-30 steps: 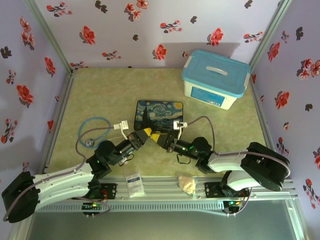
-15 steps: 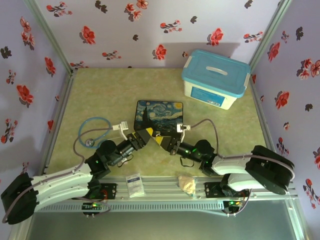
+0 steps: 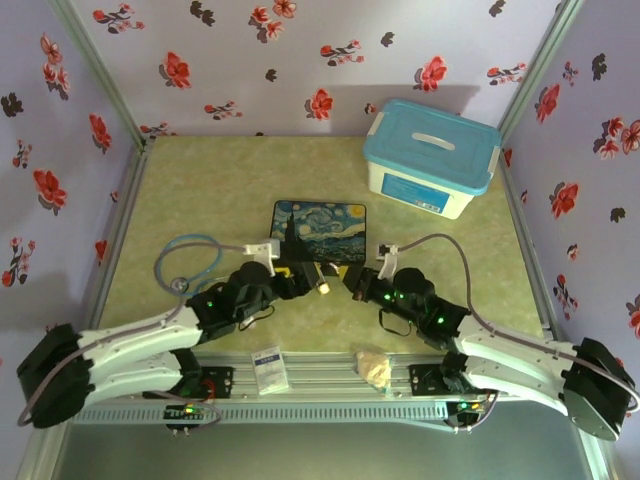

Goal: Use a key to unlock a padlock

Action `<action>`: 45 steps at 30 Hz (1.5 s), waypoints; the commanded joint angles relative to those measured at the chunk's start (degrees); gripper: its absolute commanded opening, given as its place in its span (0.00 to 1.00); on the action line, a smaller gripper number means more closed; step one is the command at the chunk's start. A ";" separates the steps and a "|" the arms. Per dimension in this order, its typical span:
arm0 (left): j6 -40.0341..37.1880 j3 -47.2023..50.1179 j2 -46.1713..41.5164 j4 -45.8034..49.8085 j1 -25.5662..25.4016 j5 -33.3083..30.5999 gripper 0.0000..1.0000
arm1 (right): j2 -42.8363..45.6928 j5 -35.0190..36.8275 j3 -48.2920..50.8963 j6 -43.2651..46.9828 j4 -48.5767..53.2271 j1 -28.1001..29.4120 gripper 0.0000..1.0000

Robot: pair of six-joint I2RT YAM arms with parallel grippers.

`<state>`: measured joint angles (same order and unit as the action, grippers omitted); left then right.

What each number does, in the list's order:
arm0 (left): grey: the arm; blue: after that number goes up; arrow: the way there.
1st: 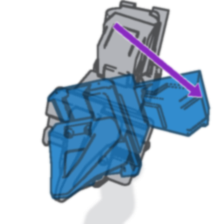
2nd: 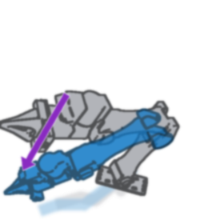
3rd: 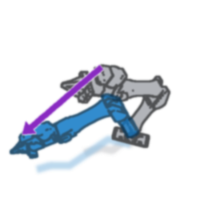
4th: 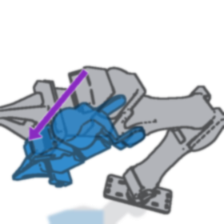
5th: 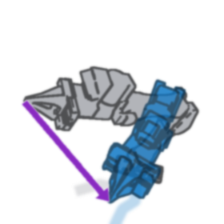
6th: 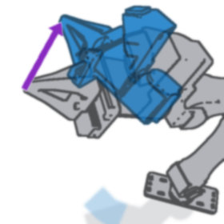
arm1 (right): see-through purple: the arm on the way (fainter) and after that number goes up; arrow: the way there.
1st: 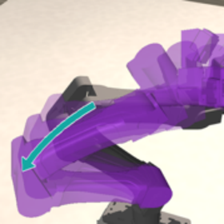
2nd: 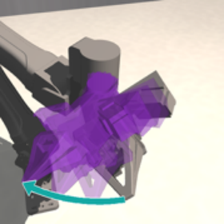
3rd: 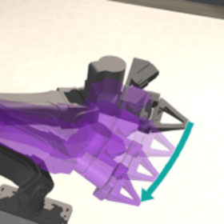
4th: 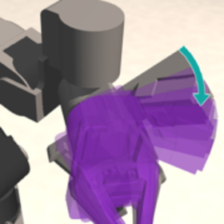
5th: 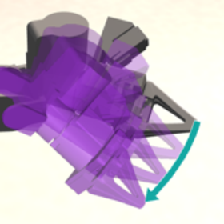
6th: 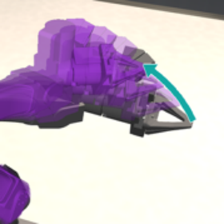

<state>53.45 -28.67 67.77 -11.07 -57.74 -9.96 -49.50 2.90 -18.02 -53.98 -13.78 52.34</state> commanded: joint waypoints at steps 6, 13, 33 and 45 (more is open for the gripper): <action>-4.65 -4.03 12.30 -4.23 0.09 1.44 0.76 | -0.24 1.79 3.57 -1.40 1.66 -0.27 0.00; -5.36 -5.54 19.29 -8.09 -0.27 1.06 0.67 | -0.54 1.09 5.70 -2.45 -0.77 -0.22 0.00; -2.60 -5.31 27.61 -14.62 -5.13 -6.74 0.28 | 3.18 1.75 8.30 -3.59 0.03 -0.26 0.00; 3.00 -2.19 27.18 -21.70 -5.37 -6.33 0.08 | -3.57 -1.76 9.30 -6.86 -8.72 0.09 0.00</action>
<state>54.28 -32.01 95.72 -29.76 -62.74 -15.84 -50.72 3.22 -9.52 -58.26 -16.73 52.38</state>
